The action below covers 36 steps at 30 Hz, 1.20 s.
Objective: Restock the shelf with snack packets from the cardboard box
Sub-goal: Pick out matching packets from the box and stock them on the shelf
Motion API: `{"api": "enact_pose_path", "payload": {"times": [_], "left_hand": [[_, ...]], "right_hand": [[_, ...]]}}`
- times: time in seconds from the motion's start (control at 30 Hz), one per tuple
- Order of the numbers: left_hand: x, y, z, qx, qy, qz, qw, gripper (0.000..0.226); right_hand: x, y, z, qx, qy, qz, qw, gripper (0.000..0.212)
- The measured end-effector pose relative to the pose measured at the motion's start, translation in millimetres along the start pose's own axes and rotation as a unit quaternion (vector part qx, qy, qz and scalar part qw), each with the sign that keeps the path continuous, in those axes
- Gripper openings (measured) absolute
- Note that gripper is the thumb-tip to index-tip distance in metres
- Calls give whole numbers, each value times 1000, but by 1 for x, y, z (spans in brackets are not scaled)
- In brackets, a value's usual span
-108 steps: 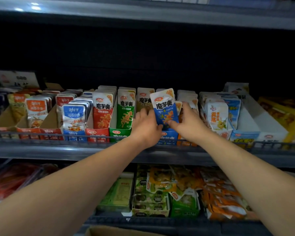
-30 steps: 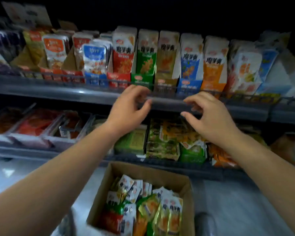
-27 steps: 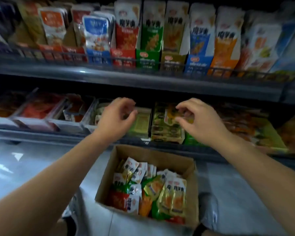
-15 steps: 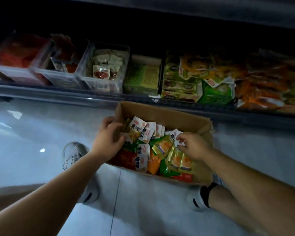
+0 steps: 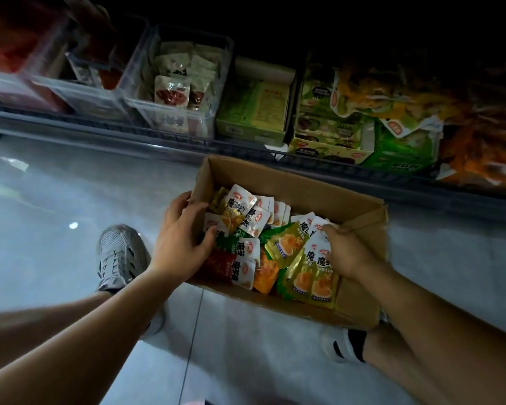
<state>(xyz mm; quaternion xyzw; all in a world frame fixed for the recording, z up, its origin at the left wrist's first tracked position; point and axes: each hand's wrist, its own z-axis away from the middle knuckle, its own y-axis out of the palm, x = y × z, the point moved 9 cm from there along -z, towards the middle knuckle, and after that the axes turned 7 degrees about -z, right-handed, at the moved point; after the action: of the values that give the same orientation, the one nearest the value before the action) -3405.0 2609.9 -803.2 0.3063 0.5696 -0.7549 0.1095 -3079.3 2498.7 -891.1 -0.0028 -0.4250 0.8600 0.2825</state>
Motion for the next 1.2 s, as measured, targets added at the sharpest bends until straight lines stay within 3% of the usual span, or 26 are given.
{"api": "enact_pose_path", "payload": {"times": [0.13,0.33,0.37,0.47,0.53,0.6,0.67,0.73,0.83,0.9,1.0,1.13,1.2], "left_hand": [[2,1,0,2,-5,-7,1000,51],[5,2,2,5,-7,-6,1000,49],[4,1,3,5,-9,-6,1000,50],[-6,-6,4,-15,13,-52,998,53],[-30,-9,4,-41,78,-101,991,54],[-60,1,5,-9,132,-90,987,56],[-79,29,8,141,89,-8,986,64],[-82,55,17,264,4,101,959,52],[-65,62,19,254,-77,194,944,19],[-47,59,19,214,-125,255,935,15],[-30,53,22,174,-174,338,908,19],[-21,50,20,142,-182,329,916,19],[-18,51,20,132,-198,334,912,22]], "right_hand": [[2,1,4,-4,-6,-13,1000,69],[7,-7,5,-18,-47,-47,998,11],[11,-10,7,-17,-62,-61,996,11],[29,-30,19,-12,-95,-116,989,20],[47,-48,29,-14,-127,-132,983,17],[71,-64,39,-11,-166,-167,972,15],[95,-76,48,-5,-193,-238,952,16],[113,-81,53,-6,-197,-306,932,18],[108,-78,47,-23,-163,-404,900,21],[84,-67,38,-45,-141,-363,920,38],[39,-36,19,-53,-86,-146,984,59],[9,4,7,-21,-30,-95,995,85],[5,14,4,-9,-32,-94,995,83]]}}
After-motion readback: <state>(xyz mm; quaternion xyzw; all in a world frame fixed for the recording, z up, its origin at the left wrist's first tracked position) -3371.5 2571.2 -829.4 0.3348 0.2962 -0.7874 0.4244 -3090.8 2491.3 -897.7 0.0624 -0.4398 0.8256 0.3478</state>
